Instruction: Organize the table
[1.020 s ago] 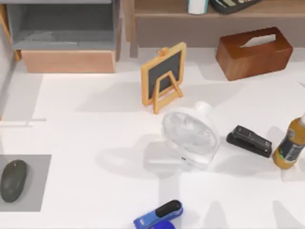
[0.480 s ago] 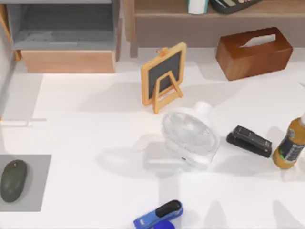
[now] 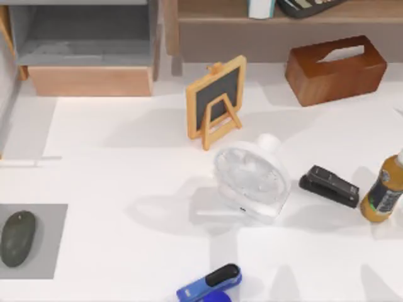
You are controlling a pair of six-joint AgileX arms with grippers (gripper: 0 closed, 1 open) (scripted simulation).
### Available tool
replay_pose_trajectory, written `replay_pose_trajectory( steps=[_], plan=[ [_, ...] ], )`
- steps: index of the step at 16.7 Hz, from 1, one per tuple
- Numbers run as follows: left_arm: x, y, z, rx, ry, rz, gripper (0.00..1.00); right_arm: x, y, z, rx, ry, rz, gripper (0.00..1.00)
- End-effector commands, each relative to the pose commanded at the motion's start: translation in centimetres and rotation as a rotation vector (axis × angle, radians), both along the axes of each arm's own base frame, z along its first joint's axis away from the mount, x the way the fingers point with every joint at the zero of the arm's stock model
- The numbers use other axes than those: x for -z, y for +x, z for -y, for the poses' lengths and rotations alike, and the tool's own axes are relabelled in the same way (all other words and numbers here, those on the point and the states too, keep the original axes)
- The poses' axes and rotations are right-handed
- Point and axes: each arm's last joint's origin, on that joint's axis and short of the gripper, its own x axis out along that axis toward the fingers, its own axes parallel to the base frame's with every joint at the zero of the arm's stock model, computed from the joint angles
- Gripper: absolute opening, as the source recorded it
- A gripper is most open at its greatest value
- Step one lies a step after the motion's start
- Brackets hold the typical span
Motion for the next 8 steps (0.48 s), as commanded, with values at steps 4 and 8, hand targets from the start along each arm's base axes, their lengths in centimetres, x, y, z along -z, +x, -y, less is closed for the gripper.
replay_pose_trajectory(
  steps=[4,8],
  plan=[
    [0.00,0.00,0.00,0.000,0.000,0.000,0.00,0.00,0.00,0.00,0.000,0.000,0.000,1.00],
    [0.00,0.00,0.00,0.000,0.000,0.000,0.00,0.00,0.00,0.00,0.000,0.000,0.000,1.00]
  ],
)
